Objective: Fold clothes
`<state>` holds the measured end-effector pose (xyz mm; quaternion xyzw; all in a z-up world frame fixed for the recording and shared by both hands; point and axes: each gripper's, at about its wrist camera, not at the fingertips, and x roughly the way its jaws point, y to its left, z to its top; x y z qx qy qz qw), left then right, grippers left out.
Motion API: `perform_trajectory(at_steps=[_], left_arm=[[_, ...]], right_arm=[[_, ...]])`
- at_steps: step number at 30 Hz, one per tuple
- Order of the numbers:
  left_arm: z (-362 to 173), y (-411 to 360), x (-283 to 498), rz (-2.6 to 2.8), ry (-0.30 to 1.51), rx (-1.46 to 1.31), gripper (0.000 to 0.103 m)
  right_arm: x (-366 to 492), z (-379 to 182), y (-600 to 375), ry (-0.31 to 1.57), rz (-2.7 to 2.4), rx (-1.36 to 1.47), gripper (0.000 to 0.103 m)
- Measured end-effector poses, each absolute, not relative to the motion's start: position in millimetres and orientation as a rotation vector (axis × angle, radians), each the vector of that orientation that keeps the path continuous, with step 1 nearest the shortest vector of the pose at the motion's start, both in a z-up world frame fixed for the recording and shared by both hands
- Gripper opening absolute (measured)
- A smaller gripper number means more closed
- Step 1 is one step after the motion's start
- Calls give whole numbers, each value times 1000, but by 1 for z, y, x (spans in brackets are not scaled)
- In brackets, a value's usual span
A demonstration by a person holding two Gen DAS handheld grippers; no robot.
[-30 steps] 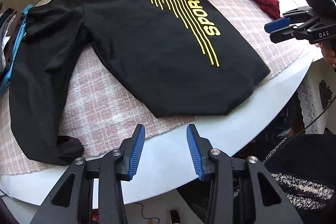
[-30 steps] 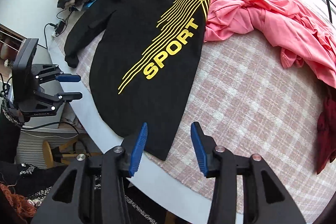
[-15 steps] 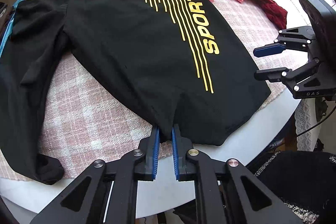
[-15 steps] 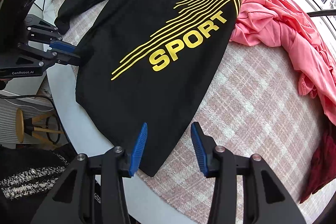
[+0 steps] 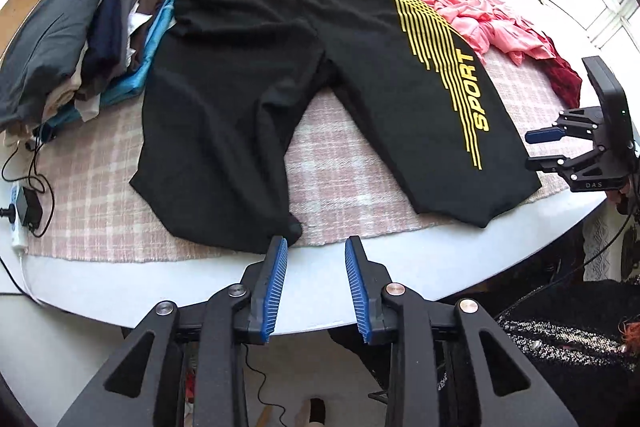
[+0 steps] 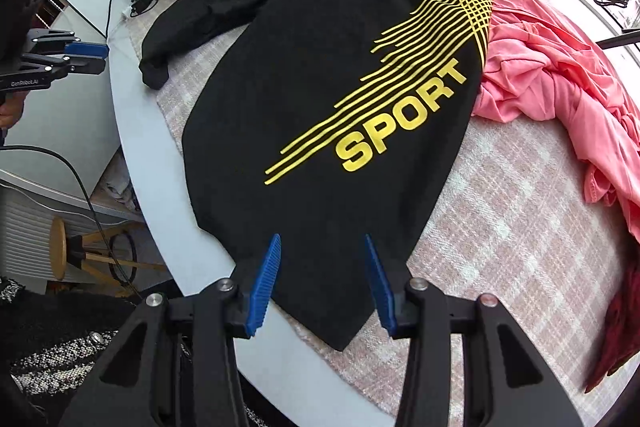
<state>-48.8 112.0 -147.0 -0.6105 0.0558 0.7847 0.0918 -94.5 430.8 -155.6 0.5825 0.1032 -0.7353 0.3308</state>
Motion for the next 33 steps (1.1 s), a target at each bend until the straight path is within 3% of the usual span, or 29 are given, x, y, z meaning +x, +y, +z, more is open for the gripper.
perform_trajectory(at_steps=[4, 9, 12, 16, 23, 25, 26, 27, 28, 33], left_arm=[[-169, 50, -47, 2421, 80, -1899, 29], [-189, 13, -66, 2412, 71, -1879, 29], [-200, 4, -85, 2386, 134, -1829, 29], [-210, 1, -108, 2333, 361, -1736, 29], [-233, 2, -143, 2110, 487, -1636, 29], [-236, 5, -145, 2063, 491, -1615, 23], [-235, 4, -146, 2048, 479, -1608, 4], [-234, 3, -146, 2036, 468, -1611, 4], [-233, 2, -146, 2030, 462, -1615, 3], [-199, -22, -123, 2051, 394, -1599, 3]], right_arm=[[-90, -139, 357, 210, -1859, 1393, 43], [-88, -156, 257, 214, -1777, 1286, 43], [-96, -183, 204, 281, -1818, 1302, 43], [-100, -204, 170, 300, -1842, 1369, 43], [-100, -212, 165, 219, -1908, 1452, 43], [-98, -213, 162, 230, -1929, 1453, 43], [-98, -214, 160, 238, -1938, 1455, 42], [-98, -216, 158, 231, -1929, 1471, 31], [-98, -218, 157, 222, -1919, 1489, 9], [-108, -200, 168, -7, -1845, 1562, 6]])
